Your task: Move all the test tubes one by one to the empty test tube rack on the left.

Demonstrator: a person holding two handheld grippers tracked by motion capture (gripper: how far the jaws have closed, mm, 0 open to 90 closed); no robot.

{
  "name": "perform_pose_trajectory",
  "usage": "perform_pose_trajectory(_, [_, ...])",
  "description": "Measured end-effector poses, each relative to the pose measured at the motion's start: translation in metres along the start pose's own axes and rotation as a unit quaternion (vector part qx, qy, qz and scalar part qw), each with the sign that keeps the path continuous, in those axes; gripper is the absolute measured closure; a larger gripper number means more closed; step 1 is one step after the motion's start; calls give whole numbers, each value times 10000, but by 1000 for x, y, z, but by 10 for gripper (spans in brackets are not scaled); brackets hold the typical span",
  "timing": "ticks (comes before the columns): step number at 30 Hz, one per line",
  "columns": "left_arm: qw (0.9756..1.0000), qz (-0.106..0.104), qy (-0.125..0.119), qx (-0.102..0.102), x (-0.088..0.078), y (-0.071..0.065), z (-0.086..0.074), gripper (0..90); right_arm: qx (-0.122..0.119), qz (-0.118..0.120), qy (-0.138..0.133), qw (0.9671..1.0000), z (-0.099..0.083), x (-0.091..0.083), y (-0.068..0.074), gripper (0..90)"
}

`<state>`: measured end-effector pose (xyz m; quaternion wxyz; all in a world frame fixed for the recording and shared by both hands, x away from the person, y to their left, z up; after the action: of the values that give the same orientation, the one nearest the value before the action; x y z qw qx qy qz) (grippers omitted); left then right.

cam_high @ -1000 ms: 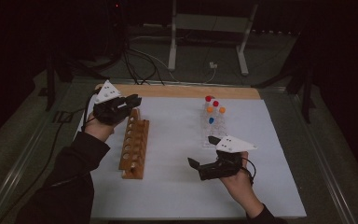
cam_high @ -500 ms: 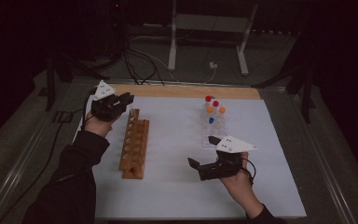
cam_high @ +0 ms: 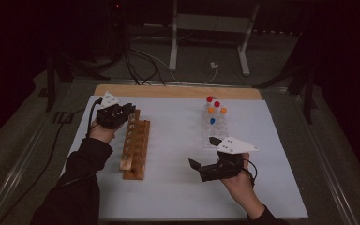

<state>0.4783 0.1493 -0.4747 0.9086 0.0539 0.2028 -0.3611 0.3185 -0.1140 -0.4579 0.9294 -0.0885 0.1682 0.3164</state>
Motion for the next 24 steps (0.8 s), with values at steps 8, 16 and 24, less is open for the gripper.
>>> perform_pose_trajectory(8, [9999,23,42,-89,9,3,-15,780,5,14,21,10000,-1,1,0,0])
perform_pose_trajectory(16, [9997,-86,184,-95,10,2,-15,771,-16,69,11,10000,1,-1,1,0])
perform_pose_trajectory(24, [9996,-217,151,-96,5,-8,-12,414,79,49,-37,10000,9,-7,-15,0])
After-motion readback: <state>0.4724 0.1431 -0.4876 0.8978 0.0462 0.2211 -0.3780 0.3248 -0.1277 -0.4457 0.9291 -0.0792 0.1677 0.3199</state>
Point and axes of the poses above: each handheld gripper's, and its own axes: x roughly forward along the jaws, z roughly out of its top, y roughly to its left, the point moved 9 cm from there along x, roughly forward along the jaws, and after that the axes turned 10 degrees about -z, right-handed, at the moved point
